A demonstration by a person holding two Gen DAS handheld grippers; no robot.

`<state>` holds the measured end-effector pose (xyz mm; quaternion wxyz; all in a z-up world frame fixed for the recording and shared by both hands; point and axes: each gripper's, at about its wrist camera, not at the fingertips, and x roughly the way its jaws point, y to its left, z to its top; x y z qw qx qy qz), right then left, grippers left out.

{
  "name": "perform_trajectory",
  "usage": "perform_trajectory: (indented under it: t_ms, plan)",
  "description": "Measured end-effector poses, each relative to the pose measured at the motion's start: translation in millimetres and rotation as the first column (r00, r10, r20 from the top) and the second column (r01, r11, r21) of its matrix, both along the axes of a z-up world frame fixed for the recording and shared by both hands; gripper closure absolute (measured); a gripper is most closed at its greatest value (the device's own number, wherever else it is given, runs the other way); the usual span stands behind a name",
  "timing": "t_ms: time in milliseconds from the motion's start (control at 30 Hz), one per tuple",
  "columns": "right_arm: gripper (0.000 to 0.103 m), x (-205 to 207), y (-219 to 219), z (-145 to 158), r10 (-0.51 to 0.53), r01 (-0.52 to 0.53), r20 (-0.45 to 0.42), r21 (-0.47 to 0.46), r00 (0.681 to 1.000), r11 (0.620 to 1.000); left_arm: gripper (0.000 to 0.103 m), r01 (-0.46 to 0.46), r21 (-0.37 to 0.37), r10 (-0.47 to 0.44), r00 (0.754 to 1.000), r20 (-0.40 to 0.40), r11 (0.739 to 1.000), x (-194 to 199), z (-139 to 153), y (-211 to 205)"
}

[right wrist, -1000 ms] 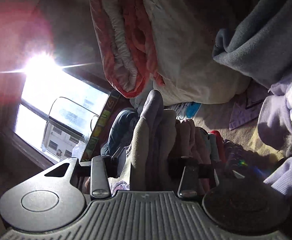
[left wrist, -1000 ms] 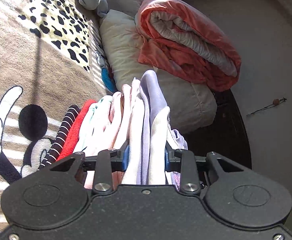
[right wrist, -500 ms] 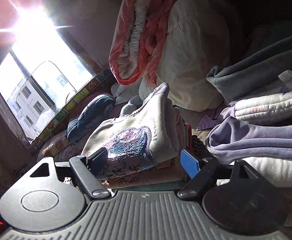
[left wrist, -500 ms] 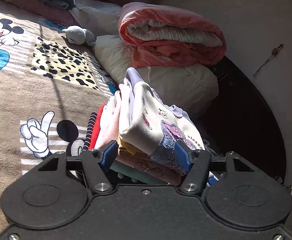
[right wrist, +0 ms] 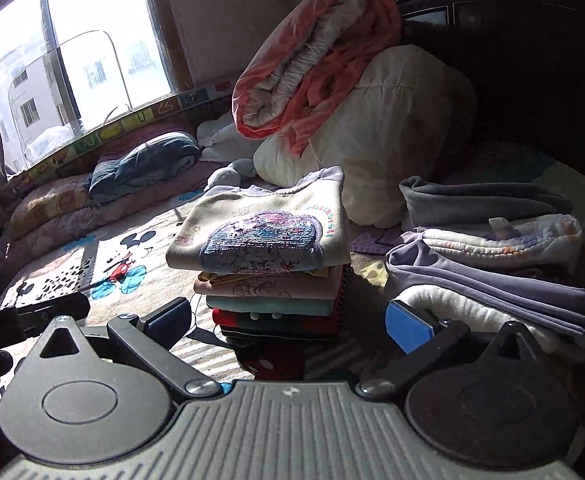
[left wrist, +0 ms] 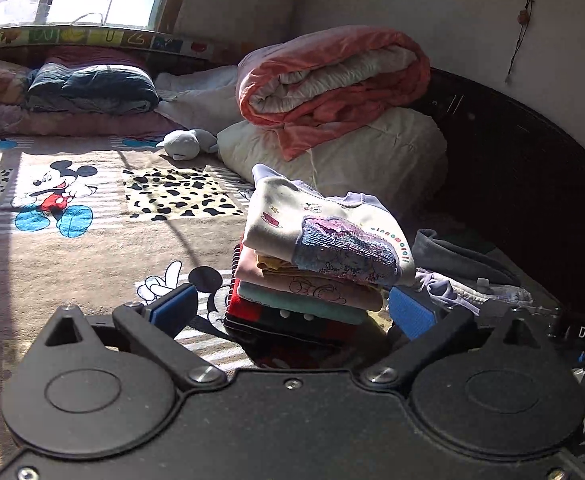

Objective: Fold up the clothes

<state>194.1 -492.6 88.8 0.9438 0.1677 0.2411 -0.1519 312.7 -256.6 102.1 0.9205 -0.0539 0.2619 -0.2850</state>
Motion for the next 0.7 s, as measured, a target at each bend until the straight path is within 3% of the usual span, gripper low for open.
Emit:
perform_trajectory:
  t_ms: [300,467,700]
  plan:
    - [0.000,-31,22,13,-0.039,0.037,-0.032,-0.038,0.999,0.999,0.000,0.017,0.068,-0.019,1.000,0.021,0.998,-40,22,1]
    - [0.000,-42,28,20,-0.046,0.043,-0.040,-0.060,0.998,0.997,0.000,0.040,0.062,-0.040,0.999,0.002,0.997,-54,23,0]
    - [0.000,-54,34,22,-0.055,0.051,-0.058,-0.078,0.997,0.996,0.000,-0.012,0.155,-0.002,0.996,0.090,0.988,-78,27,-10]
